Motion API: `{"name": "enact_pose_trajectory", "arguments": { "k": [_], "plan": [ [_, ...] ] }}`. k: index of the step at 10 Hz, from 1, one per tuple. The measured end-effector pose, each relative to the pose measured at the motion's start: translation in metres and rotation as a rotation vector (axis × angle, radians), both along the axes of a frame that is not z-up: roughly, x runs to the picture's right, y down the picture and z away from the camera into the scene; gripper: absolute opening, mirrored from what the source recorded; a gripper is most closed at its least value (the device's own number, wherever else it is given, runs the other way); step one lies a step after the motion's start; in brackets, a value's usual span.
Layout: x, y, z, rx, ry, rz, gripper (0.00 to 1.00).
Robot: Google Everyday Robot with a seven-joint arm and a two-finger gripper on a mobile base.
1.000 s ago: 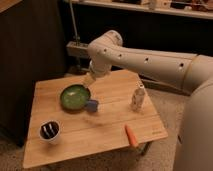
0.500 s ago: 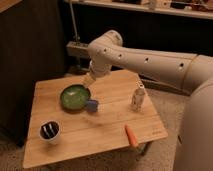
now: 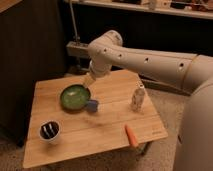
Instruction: Push the ceramic bowl across the table
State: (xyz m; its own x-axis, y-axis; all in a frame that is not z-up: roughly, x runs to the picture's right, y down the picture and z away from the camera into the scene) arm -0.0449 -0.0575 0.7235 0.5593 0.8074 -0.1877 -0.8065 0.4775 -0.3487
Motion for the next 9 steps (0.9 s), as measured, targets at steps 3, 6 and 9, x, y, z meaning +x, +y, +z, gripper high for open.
{"name": "enact_pose_trajectory", "arguments": {
  "k": [3,6,9],
  "plan": [
    [0.000,0.000,0.000,0.001,-0.002,0.000,0.80],
    [-0.016,0.006,0.009,0.008,-0.072,-0.019,0.80],
    [-0.067,0.028,0.033,-0.019,-0.152,-0.060,0.80]
  ]
}}
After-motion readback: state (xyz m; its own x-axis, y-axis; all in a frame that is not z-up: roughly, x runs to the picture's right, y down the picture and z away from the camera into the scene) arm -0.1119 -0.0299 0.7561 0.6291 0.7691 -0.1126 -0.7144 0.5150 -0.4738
